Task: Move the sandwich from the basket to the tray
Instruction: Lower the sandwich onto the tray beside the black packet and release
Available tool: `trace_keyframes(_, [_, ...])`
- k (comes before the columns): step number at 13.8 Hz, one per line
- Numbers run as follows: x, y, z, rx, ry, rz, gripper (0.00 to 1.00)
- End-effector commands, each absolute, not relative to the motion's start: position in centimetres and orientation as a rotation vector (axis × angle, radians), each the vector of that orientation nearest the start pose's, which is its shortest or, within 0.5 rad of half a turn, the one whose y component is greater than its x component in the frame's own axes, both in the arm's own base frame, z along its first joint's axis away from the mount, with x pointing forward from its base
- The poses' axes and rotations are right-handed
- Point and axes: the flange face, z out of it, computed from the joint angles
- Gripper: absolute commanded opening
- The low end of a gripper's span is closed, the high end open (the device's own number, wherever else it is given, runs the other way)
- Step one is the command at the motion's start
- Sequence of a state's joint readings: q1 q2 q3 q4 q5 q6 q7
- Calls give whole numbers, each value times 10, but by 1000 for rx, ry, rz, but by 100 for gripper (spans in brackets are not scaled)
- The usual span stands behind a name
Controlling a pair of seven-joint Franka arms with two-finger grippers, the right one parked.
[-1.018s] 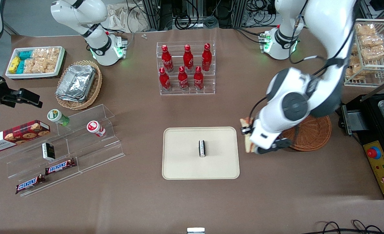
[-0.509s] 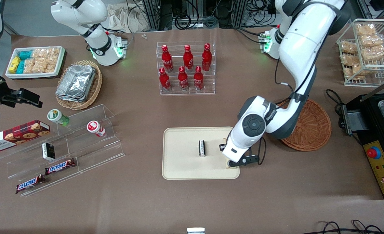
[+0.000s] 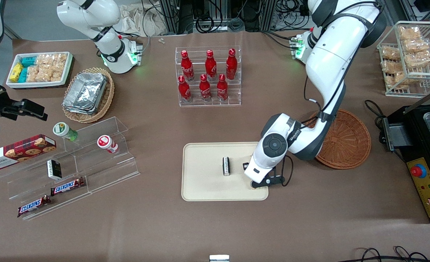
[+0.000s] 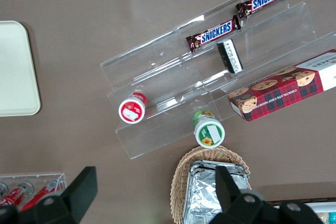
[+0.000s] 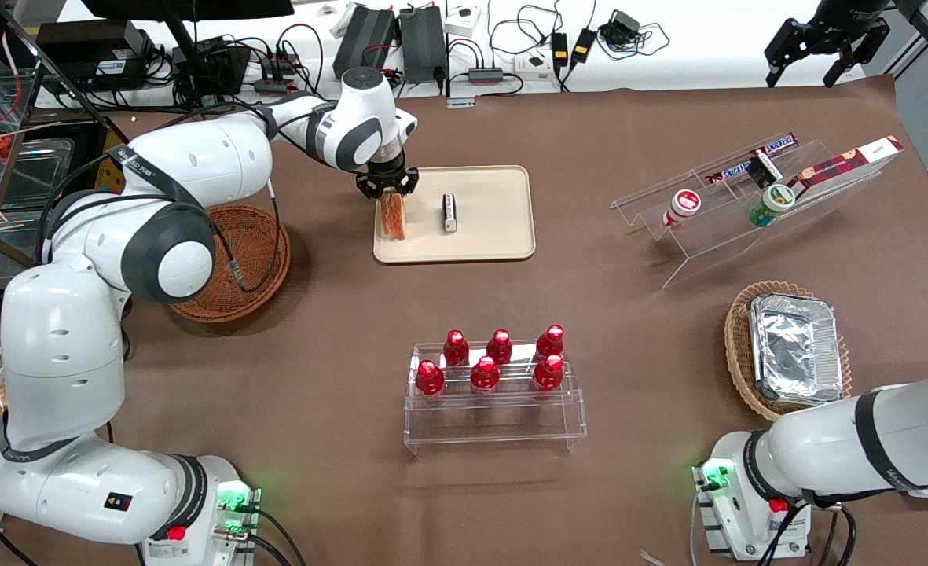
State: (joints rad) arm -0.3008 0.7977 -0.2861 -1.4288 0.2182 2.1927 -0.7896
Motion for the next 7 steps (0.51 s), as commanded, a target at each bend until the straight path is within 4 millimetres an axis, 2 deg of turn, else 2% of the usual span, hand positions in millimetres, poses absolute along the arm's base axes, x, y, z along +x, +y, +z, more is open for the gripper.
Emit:
trace_keyframes(1, [636, -366, 241, -3139, -260, -38, 100])
trace_keyframes(3, [638, -366, 255, -3141, -286, -58, 100])
trace_keyframes(5, [642, -358, 290, -3125, -334, -115, 100])
trace_keyframes(7, [642, -343, 335, -3102, -355, -113, 100])
